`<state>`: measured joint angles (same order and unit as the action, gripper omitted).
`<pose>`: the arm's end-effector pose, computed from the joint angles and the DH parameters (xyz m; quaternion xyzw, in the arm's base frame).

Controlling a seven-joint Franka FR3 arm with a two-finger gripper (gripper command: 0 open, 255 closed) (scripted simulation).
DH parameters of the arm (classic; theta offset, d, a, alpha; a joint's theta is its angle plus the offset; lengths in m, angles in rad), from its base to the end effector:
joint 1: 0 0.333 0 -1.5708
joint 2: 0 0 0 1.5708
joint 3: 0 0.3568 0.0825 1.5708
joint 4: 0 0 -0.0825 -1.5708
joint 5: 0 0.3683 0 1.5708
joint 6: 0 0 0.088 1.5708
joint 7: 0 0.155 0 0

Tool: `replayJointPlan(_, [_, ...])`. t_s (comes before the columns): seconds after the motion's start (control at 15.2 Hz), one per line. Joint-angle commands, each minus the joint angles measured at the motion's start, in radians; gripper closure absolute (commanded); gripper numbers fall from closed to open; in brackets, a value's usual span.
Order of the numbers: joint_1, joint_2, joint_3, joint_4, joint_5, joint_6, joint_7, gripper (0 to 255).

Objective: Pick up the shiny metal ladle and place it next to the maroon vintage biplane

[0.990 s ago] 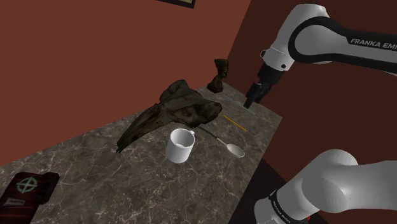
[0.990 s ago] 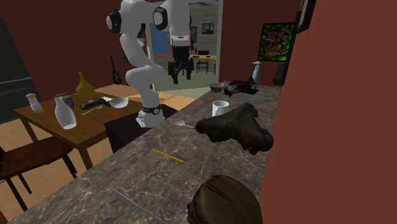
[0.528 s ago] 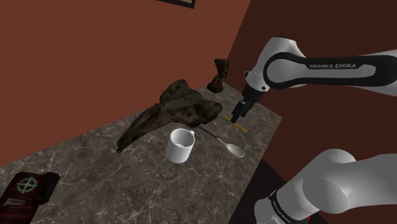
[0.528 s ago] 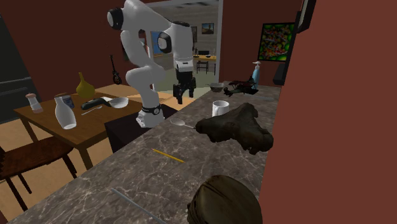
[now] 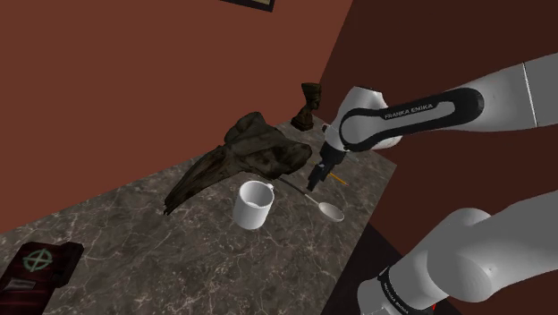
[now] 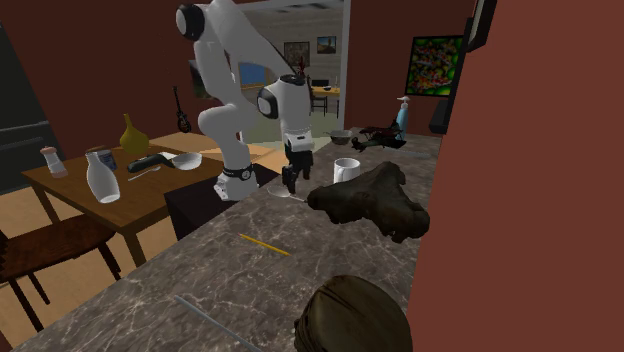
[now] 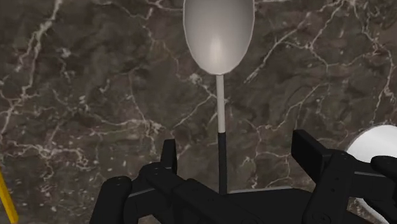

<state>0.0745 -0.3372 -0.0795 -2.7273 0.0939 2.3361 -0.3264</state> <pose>0.3512 0.0048 0.3246 -0.9901 -0.1293 0.0200 0.0500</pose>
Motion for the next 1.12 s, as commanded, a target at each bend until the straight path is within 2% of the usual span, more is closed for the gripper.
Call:
replayJointPlan(0.0, [0.011,0.058,-0.007,-0.013,0.018,0.069,-0.028,0])
replayJointPlan(0.46, [0.030,0.162,-0.007,-0.044,0.056,0.203,-0.053,0])
replayJointPlan(0.99, [0.030,0.162,-0.007,-0.044,0.056,0.203,-0.053,0])
replayJointPlan(1.06, [0.030,0.162,-0.007,-0.044,0.056,0.203,-0.053,255])
